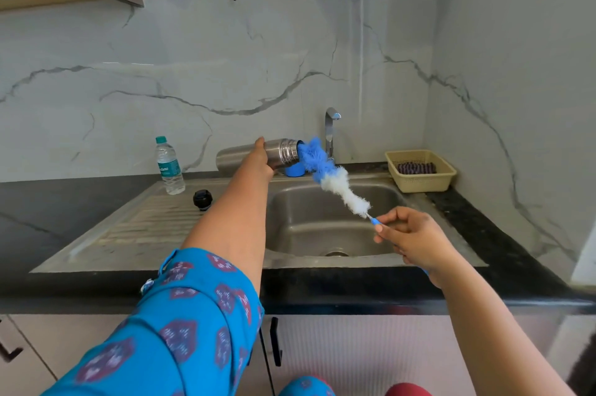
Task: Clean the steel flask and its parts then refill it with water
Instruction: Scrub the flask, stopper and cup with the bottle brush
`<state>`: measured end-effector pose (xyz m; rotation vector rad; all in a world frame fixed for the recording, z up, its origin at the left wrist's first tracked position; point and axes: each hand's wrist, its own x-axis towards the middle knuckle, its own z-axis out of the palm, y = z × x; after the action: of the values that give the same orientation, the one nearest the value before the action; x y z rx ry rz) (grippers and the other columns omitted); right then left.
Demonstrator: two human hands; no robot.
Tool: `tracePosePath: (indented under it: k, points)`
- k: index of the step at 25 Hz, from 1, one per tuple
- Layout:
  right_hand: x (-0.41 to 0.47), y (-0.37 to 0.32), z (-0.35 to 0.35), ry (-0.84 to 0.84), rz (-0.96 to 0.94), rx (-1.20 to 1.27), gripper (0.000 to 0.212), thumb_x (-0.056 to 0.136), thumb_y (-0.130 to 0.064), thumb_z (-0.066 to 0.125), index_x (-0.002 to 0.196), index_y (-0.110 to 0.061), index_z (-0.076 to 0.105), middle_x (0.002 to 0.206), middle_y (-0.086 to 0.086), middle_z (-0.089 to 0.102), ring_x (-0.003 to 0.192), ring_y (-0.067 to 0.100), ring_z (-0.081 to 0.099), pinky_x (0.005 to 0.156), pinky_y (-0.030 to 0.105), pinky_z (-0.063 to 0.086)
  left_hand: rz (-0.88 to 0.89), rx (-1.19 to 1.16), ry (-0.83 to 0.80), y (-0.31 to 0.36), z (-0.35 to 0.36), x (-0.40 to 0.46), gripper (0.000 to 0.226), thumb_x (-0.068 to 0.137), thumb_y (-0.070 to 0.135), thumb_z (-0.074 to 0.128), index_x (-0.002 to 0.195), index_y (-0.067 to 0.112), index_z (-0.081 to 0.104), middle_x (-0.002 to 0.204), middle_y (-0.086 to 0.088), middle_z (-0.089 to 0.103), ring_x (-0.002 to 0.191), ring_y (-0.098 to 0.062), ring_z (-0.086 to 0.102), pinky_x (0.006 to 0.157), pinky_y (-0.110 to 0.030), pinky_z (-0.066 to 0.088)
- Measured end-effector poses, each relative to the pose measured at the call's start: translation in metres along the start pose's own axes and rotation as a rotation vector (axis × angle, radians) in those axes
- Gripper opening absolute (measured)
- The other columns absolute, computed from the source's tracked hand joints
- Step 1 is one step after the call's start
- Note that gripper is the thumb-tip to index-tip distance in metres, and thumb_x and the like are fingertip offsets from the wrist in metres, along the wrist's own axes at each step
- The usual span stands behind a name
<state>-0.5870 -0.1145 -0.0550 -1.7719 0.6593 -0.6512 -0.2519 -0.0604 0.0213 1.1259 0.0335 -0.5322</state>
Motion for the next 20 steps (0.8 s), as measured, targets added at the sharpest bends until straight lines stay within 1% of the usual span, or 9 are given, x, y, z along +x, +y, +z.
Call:
tracePosePath:
  k: [3,5,7,9,11,14,16,18,20]
  points:
    - [0.003,0.001,-0.006,0.0,-0.08,-0.176,0.006,0.087,-0.023,0.07,0.092,-0.022,0.066,0.076,0.003,0.073,0.059,0.021,0.048,0.054,0.028,0.043,0.036,0.085,-0.011,0.006,0.003,-0.012,0.052,0.087,0.033,0.073,0.124,0.007,0.047,0.11,-0.014,0.063,0.081,-0.028,0.065,0.079,-0.05,0.056]
    - [0.007,-0.001,-0.013,0.082,-0.173,-0.303,0.006,0.085,-0.023,0.072,0.088,-0.026,0.067,0.076,-0.002,0.072,0.07,0.017,0.062,0.065,0.027,0.05,0.023,0.113,-0.053,0.006,0.003,-0.011,0.045,0.088,0.027,0.072,0.117,0.007,0.044,0.097,-0.014,0.059,0.074,-0.026,0.06,0.08,-0.049,0.055]
    - [0.009,-0.005,-0.02,0.141,-0.28,-0.502,0.007,0.087,-0.024,0.069,0.09,-0.028,0.065,0.08,-0.008,0.069,0.076,0.011,0.063,0.068,0.023,0.051,0.026,0.115,-0.075,0.004,0.0,-0.009,0.048,0.085,0.027,0.075,0.116,0.005,0.045,0.098,-0.013,0.06,0.074,-0.024,0.06,0.074,-0.045,0.056]
    - [0.012,-0.009,-0.023,0.174,-0.39,-0.84,0.007,0.092,-0.028,0.062,0.098,-0.03,0.062,0.081,-0.009,0.066,0.071,0.009,0.061,0.063,0.025,0.053,0.068,0.189,-0.06,-0.002,-0.001,-0.004,0.066,0.074,0.027,0.083,0.123,0.002,0.048,0.111,-0.013,0.065,0.08,-0.025,0.066,0.062,-0.04,0.058]
    - [0.017,-0.006,-0.018,0.275,-0.545,-1.107,0.008,0.094,-0.028,0.055,0.101,-0.026,0.059,0.073,-0.005,0.062,0.059,0.014,0.057,0.051,0.029,0.05,0.134,0.223,-0.009,-0.007,-0.001,0.009,0.081,0.062,0.024,0.09,0.127,0.002,0.046,0.115,-0.015,0.065,0.085,-0.028,0.069,0.067,-0.045,0.061]
    - [0.029,0.012,-0.003,0.356,-0.701,-1.167,0.01,0.088,-0.019,0.065,0.096,-0.017,0.061,0.066,-0.001,0.059,0.048,0.019,0.051,0.04,0.03,0.044,0.138,0.218,-0.029,-0.002,-0.005,0.011,0.077,0.063,0.024,0.088,0.126,0.002,0.048,0.112,-0.014,0.065,0.085,-0.027,0.068,0.074,-0.042,0.06]
    - [0.04,0.024,0.01,0.309,-0.757,-1.187,0.014,0.085,-0.017,0.068,0.098,-0.016,0.062,0.068,-0.001,0.06,0.051,0.02,0.053,0.041,0.033,0.046,0.142,0.312,-0.055,0.0,-0.009,0.019,0.066,0.072,0.024,0.083,0.124,0.0,0.05,0.108,-0.015,0.065,0.083,-0.026,0.067,0.074,-0.041,0.059]
    - [0.052,0.031,0.024,0.335,-0.757,-1.145,0.013,0.087,-0.018,0.066,0.1,-0.015,0.062,0.069,0.001,0.061,0.05,0.021,0.054,0.04,0.034,0.046,0.068,0.336,-0.13,-0.006,-0.009,0.021,0.062,0.078,0.025,0.078,0.127,0.0,0.049,0.11,-0.016,0.064,0.086,-0.027,0.066,0.077,-0.043,0.058]
    - [0.063,0.031,0.038,0.399,-0.695,-1.083,0.009,0.091,-0.021,0.06,0.097,-0.014,0.061,0.066,0.001,0.06,0.045,0.023,0.052,0.038,0.034,0.045,0.047,0.261,-0.162,-0.014,-0.007,0.023,0.067,0.076,0.024,0.081,0.129,0.001,0.046,0.116,-0.017,0.063,0.093,-0.029,0.067,0.083,-0.047,0.058]
